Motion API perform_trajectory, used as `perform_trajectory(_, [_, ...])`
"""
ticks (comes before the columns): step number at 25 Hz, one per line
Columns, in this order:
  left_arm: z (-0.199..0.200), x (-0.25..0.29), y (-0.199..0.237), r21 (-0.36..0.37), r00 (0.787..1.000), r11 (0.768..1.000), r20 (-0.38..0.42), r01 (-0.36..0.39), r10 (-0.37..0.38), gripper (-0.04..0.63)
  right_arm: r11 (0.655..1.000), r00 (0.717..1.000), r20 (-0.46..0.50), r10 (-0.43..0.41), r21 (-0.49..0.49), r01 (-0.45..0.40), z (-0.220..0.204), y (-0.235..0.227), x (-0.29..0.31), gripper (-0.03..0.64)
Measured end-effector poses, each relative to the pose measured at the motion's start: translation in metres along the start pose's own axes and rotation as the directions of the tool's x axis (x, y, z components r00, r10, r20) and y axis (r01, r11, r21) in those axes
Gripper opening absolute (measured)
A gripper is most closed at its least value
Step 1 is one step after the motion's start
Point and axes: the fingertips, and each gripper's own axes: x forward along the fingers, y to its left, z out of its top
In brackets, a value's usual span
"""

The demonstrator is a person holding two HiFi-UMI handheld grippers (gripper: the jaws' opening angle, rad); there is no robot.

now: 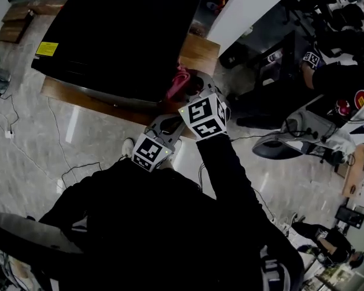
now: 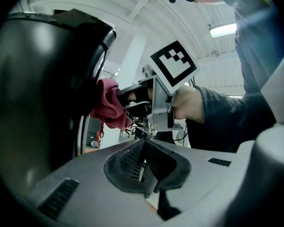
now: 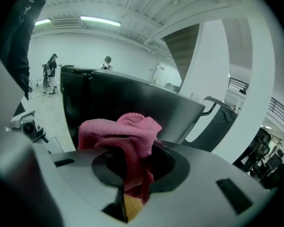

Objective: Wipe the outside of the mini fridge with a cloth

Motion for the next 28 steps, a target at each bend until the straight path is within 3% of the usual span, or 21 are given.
perform_trajectory(13, [-0.011,0.065,0.037,-0.067,0.989,0.987,0.012,-0.148,0.149,0.006,0.999,0.999,0.014,0.048,-0.007,-0.048,-0.017,-0.078,0.07,0.087])
perform_trajectory(22, [-0.005,0.09,0.058,-0.054,0.974,0.973,0.016,-0.224,0.225,0.006,1.0,1.0,0.006,0.027,-0.01,-0.027,-0.023,-0.137,0.116,0.087])
perform_trajectory(28, [0.007,0.103,0.058,-0.034,0.967,0.966,0.024,-0.254,0.255,0.006,0.998,0.999,0.005,0.038,0.052,-0.038,-0.028,-0.17,0.138,0.087])
